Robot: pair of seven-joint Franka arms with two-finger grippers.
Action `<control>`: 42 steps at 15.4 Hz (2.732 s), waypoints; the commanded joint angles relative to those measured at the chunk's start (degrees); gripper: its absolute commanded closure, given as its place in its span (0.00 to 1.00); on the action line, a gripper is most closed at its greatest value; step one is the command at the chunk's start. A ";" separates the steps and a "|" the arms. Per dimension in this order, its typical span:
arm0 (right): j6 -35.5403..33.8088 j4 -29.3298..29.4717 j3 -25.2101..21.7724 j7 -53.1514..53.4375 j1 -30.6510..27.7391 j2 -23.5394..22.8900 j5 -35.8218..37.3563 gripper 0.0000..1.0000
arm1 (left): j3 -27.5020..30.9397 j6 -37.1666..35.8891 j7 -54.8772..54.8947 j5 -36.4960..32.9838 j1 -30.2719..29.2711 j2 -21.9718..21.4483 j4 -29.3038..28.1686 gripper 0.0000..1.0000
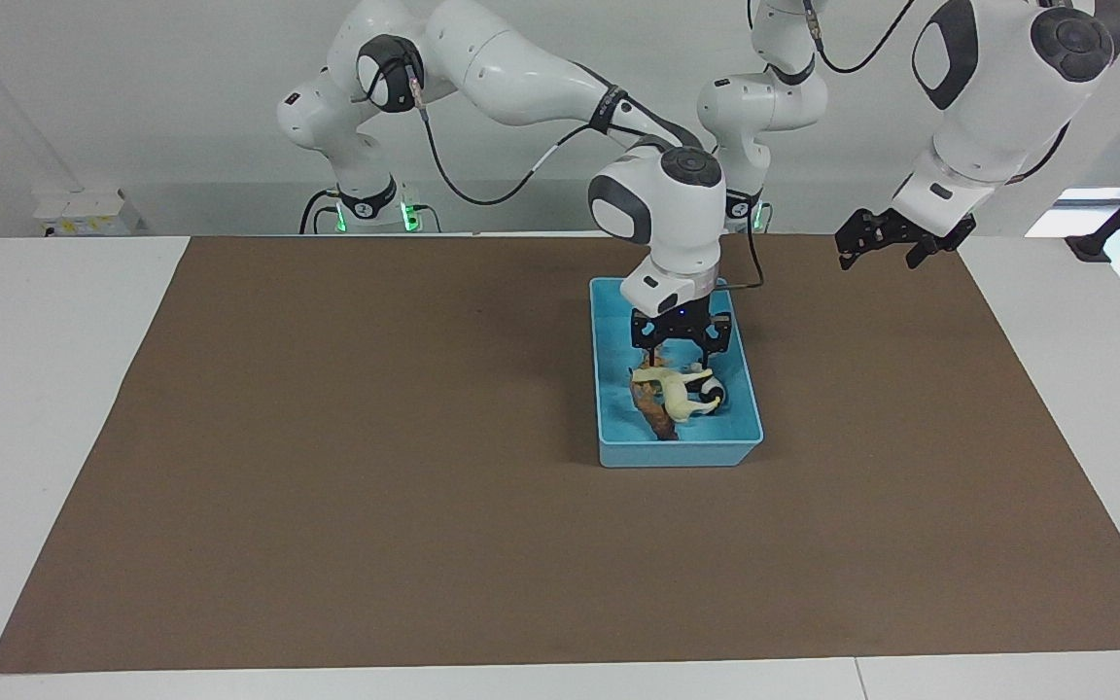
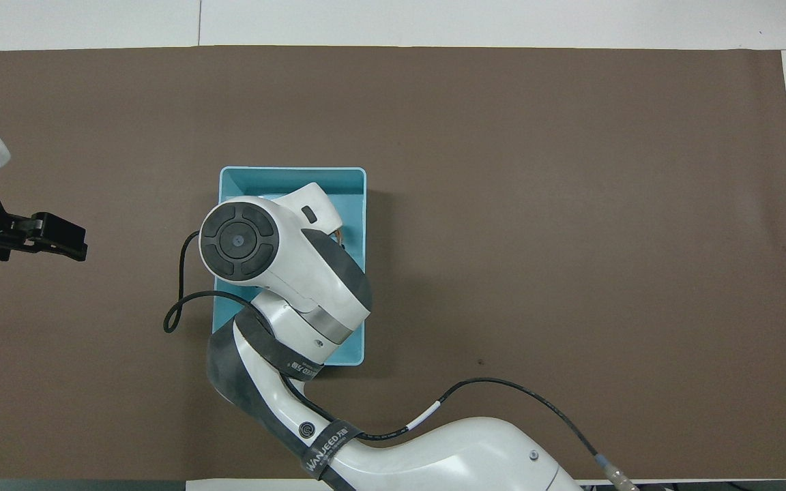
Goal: Put all toys into storage box
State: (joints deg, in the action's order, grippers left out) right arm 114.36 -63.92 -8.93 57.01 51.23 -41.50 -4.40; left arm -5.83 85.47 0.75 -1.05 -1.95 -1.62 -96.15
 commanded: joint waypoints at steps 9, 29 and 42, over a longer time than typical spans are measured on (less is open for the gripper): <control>-6.07 -16.57 -4.43 -37.85 -19.99 21.27 2.55 0.00 | 5.92 -2.67 3.12 4.83 6.08 0.91 2.10 0.00; -24.36 -33.10 0.56 -60.26 -50.60 44.39 3.95 0.00 | 5.48 -0.74 2.94 1.57 4.68 0.30 1.31 0.00; -18.91 -32.67 5.24 -58.94 -54.04 44.23 6.42 0.00 | 5.48 -0.65 2.85 1.57 4.85 0.12 1.22 0.00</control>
State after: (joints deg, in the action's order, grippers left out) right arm 95.22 -95.96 -4.88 -3.06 -1.38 1.92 1.89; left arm -0.43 84.73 3.33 1.32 3.02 -0.72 -94.21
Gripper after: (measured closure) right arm 0.000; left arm 0.000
